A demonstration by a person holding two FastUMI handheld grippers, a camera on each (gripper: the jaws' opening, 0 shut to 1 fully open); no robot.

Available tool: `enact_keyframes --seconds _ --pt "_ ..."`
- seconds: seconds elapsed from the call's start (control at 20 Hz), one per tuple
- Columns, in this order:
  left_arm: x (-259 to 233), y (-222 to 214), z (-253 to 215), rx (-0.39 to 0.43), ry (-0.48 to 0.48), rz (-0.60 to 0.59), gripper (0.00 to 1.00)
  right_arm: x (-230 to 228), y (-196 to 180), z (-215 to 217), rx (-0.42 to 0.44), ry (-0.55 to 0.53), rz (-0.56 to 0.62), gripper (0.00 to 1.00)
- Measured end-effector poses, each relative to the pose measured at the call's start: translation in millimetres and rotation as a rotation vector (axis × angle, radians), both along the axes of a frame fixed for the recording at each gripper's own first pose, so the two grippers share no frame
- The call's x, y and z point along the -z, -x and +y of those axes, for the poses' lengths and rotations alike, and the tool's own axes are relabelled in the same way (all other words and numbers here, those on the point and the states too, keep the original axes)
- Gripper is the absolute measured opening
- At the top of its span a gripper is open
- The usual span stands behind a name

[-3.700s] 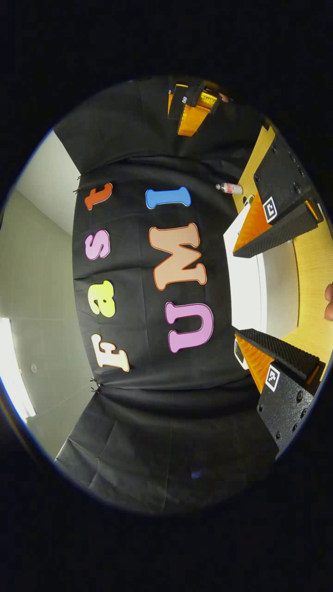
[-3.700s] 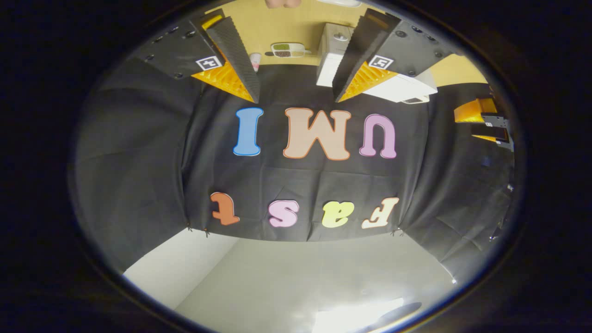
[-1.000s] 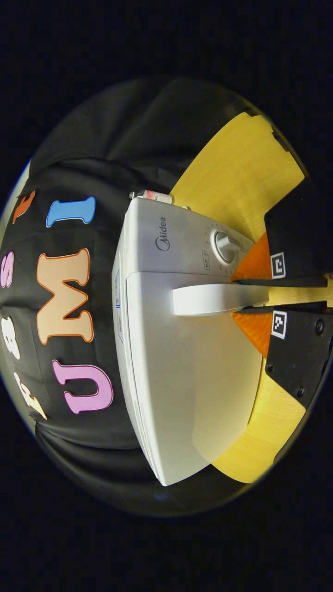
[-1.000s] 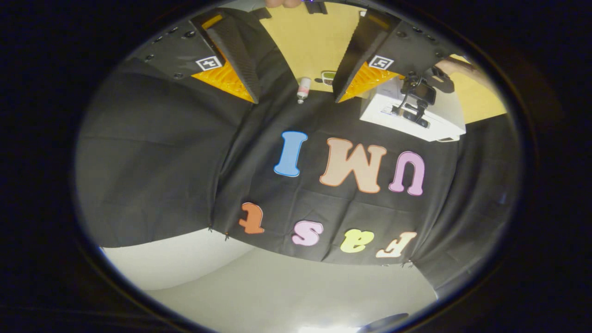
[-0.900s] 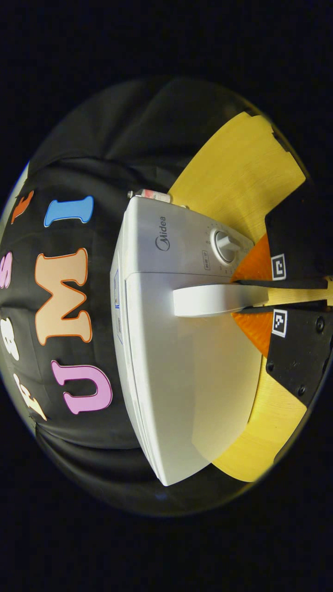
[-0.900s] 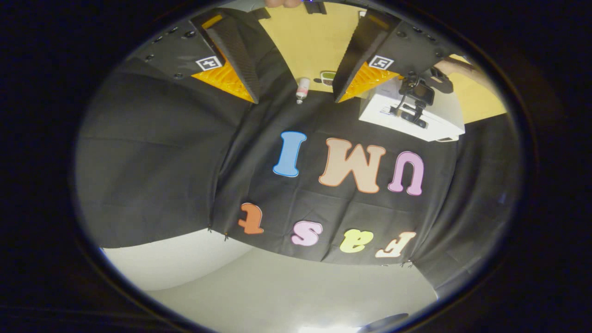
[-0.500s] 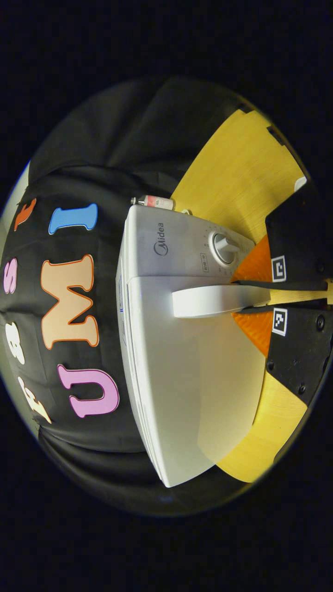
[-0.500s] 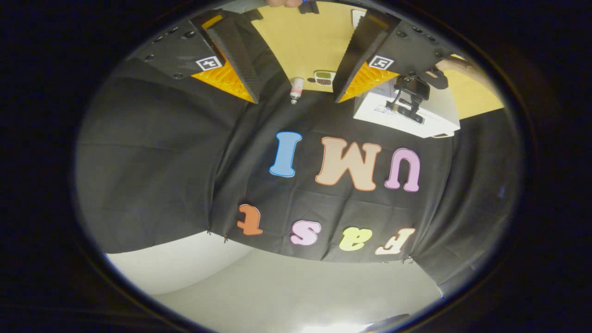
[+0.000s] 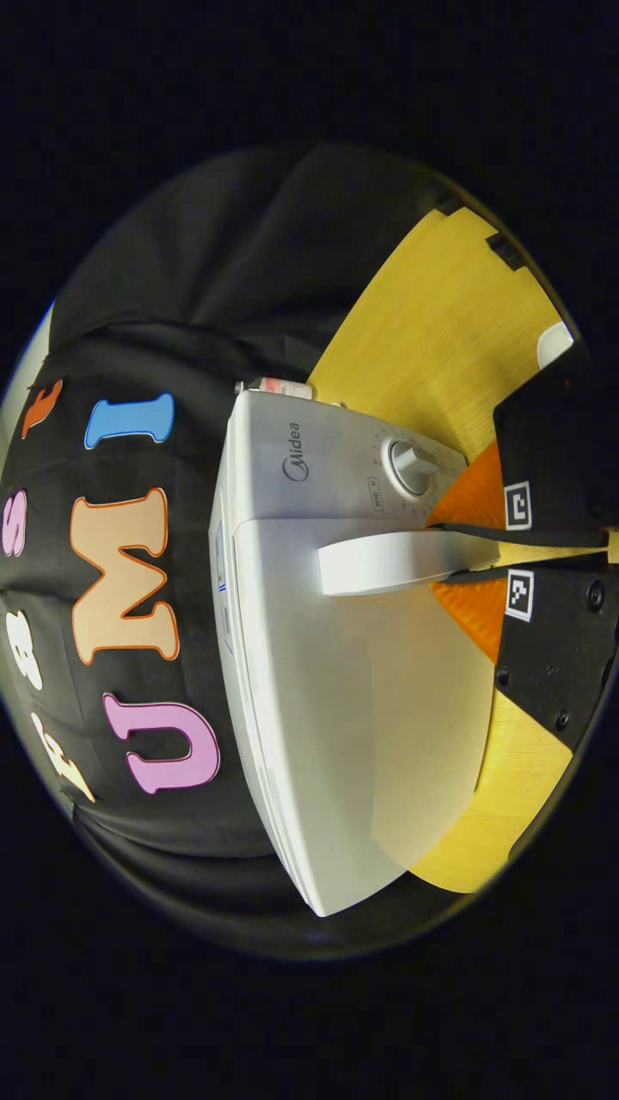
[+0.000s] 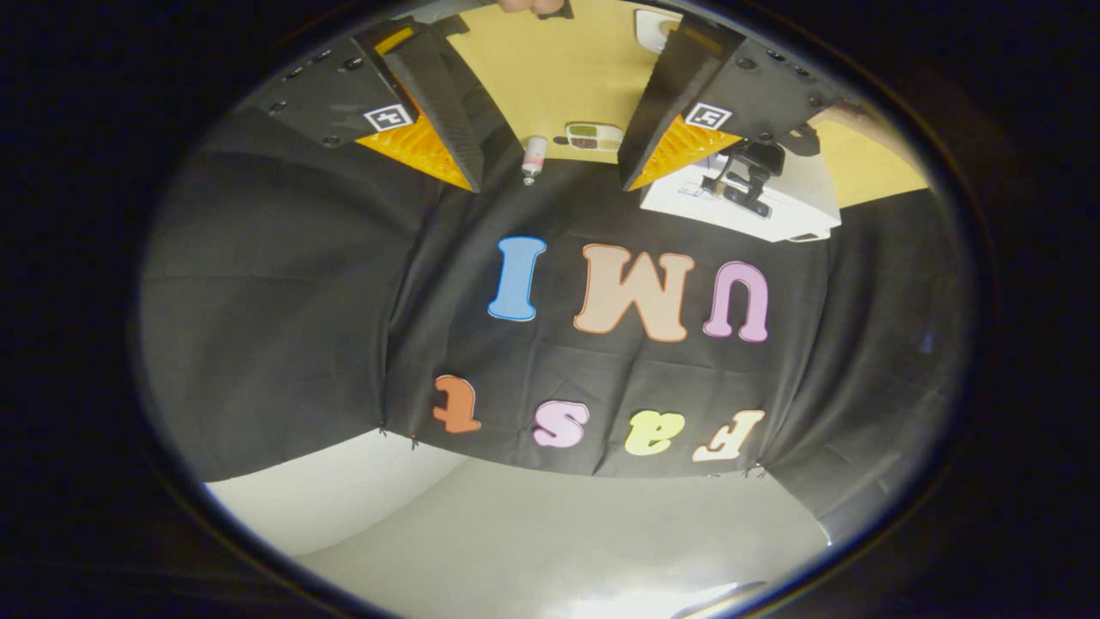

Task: Open the microwave oven with the left hand, put the food in, and close the microwave oven.

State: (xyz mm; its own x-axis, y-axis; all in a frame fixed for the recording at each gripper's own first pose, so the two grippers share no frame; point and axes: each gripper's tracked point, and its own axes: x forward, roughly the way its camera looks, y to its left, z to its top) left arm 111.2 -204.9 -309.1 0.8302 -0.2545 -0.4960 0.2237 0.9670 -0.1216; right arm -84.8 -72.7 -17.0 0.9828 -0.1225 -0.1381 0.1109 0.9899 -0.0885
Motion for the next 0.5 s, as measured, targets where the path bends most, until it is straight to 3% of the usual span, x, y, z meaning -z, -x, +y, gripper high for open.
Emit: enact_keyframes --seconds 0.15,0.35,0.5 --pt "4 19 1 -0.009 0.010 0.052 0.03 0 -4 5 -0.015 0.010 -0.005 0.97" --pt "-12 63 14 0.078 -0.012 -0.072 0.02 7 -12 13 -0.031 -0.024 0.001 0.97" --pt "-10 103 32 0.095 0.073 -0.031 0.02 21 -19 26 -0.070 -0.036 0.027 0.97"
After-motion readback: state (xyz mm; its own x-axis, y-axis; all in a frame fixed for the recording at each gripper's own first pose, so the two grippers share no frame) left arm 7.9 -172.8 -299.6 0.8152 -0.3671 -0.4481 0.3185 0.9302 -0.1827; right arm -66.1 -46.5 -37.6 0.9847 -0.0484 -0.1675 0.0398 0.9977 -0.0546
